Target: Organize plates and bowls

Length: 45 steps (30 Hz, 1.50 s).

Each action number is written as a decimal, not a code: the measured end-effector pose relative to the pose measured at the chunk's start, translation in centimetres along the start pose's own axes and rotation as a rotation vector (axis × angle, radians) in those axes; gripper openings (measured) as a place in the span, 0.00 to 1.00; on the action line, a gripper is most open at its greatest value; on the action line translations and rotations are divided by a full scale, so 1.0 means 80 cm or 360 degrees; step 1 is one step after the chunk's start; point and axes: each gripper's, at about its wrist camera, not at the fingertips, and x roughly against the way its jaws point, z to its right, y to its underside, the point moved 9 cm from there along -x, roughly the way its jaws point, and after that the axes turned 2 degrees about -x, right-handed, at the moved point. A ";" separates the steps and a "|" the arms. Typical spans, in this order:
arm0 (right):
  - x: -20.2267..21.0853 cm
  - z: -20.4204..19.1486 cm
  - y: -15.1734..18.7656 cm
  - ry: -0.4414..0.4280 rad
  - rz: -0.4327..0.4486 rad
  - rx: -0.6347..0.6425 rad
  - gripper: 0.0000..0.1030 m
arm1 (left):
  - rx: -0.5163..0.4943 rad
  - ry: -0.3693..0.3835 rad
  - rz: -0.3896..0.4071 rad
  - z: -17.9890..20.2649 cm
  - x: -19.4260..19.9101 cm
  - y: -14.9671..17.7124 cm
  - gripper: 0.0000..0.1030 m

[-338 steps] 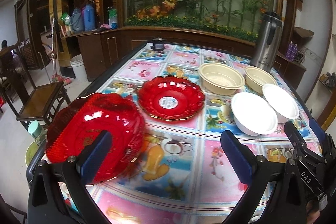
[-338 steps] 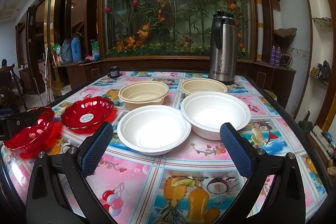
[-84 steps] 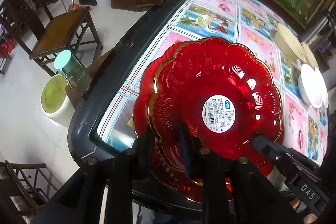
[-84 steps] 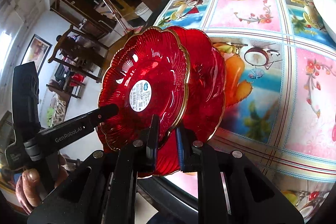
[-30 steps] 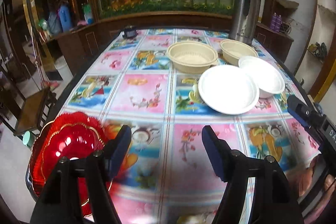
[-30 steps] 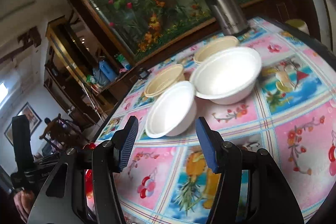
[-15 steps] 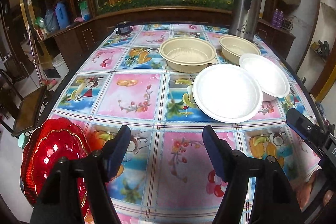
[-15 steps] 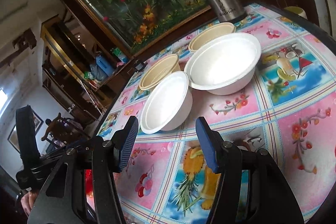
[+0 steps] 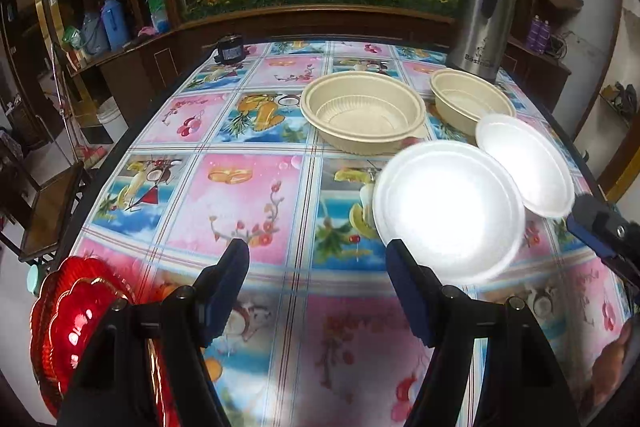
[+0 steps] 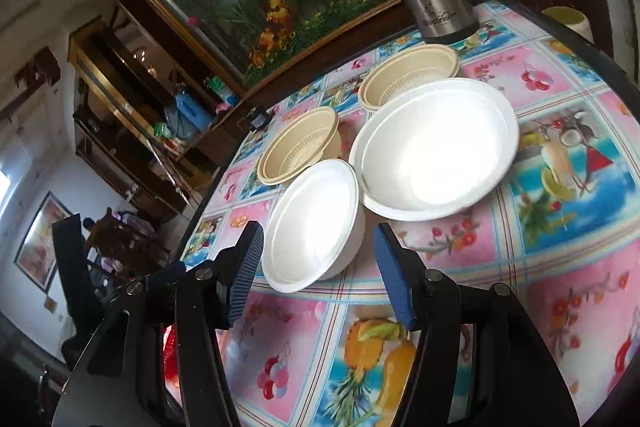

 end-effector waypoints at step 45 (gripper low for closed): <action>-0.062 0.030 0.017 0.0013 -0.0188 -0.0249 0.56 | 0.0127 0.0067 -0.0062 0.021 -0.082 -0.028 0.69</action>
